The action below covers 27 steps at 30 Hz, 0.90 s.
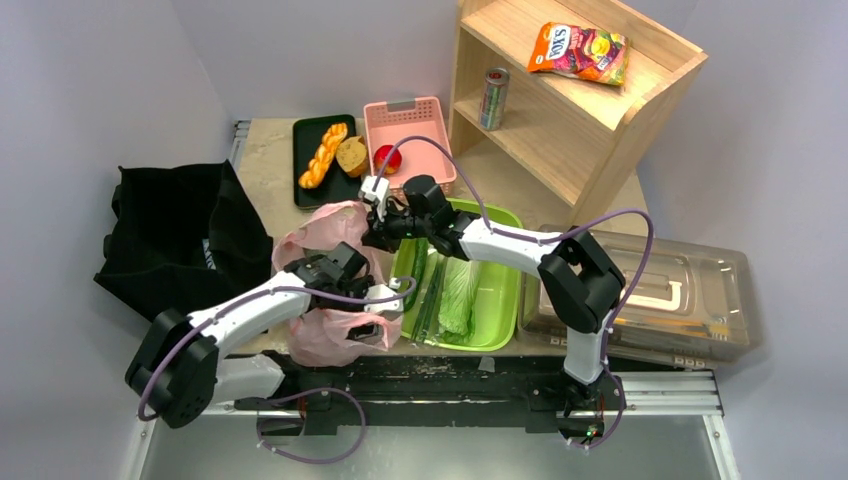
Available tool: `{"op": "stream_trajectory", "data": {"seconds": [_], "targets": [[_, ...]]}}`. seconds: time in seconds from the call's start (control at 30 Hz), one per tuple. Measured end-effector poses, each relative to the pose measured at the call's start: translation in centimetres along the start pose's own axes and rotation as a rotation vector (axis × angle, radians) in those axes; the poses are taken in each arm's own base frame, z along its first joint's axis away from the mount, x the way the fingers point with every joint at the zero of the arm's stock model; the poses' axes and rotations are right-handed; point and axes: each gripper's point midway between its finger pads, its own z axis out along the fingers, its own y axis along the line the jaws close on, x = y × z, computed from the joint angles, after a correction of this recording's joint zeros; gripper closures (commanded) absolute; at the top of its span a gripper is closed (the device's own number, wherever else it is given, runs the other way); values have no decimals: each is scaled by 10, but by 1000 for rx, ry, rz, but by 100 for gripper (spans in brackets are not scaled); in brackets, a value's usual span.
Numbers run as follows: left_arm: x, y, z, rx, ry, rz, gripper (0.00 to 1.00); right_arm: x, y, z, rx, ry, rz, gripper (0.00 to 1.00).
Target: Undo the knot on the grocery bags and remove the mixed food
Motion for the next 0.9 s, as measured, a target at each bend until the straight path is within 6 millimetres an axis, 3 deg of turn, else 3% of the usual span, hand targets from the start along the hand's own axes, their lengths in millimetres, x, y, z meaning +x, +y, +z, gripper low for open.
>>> {"op": "stream_trajectory", "data": {"seconds": [0.07,0.23,0.37,0.43,0.5,0.6,0.67,0.8,0.9], "targets": [[11,7,7,-30,56,-25,48,0,-3,-1,5,-1,2,100],[26,33,-3,-172,123,-41,70,0,-9,-3,16,-3,5,100],[48,59,-36,-323,117,-104,91,0,-10,-4,19,-3,6,100],[58,68,-55,-400,103,-125,94,0,-10,-4,19,-3,6,100],[62,72,-69,-455,86,-127,91,0,-10,-4,19,-2,7,100],[57,64,-81,-473,29,-107,69,3,-10,-4,18,-1,7,100],[48,52,-79,-427,-23,-92,67,6,-10,-4,18,6,11,100],[26,35,-74,-338,-87,-37,46,10,-9,-4,17,12,14,100],[22,29,-63,-283,-76,-29,33,12,-9,-5,17,15,16,100]]}}
